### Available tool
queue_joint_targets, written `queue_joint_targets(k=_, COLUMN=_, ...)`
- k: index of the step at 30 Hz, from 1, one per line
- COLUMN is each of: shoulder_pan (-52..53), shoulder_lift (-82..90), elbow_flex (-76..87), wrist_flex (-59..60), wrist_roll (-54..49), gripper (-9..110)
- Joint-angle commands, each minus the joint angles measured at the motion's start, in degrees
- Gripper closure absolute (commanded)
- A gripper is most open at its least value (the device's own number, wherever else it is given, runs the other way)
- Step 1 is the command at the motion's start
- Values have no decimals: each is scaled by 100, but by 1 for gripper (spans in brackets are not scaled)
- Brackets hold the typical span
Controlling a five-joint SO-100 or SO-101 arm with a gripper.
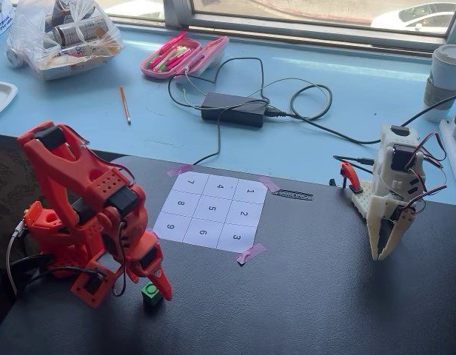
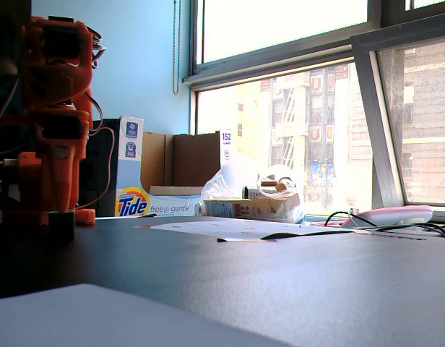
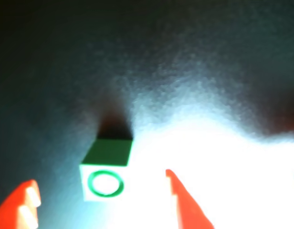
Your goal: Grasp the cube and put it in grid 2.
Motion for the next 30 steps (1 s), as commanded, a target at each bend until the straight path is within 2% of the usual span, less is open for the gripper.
queue_joint_targets(k=1, shoulder_pan=26, shoulder_lift=-44, elbow_flex=-53, wrist_flex=-70, wrist_roll=-26, gripper=60)
queue_joint_targets(k=9, shoulder_pan=88, shoulder_lift=-246, elbow_flex=-79, wrist_flex=-193, wrist_roll=-9, gripper=61)
queue_joint_targets(k=13, shoulder_pan=97, shoulder_lift=-334, elbow_flex=-88, wrist_flex=-343, wrist_roll=-35, gripper=66)
queue_joint_targets(k=17, shoulder_pan=132, shoulder_lift=-413, elbow_flex=-88, wrist_flex=-554, wrist_roll=-62, gripper=81)
queue_joint_targets(k=18, shoulder_pan=141, shoulder_lift=-431, elbow_flex=-88, wrist_flex=-606, wrist_roll=-79, gripper=88)
queue_joint_targets(k=19, shoulder_pan=149, shoulder_lift=-448, elbow_flex=-88, wrist_flex=-686, wrist_roll=-97, gripper=100)
queue_joint_targets(k=20, shoulder_pan=167, shoulder_lift=-466, elbow_flex=-62, wrist_flex=-712, wrist_roll=-97, gripper=101)
queue_joint_targets(k=30, shoulder_pan=79, shoulder_lift=-422, elbow_flex=-413, wrist_flex=-422, wrist_roll=-141, gripper=101)
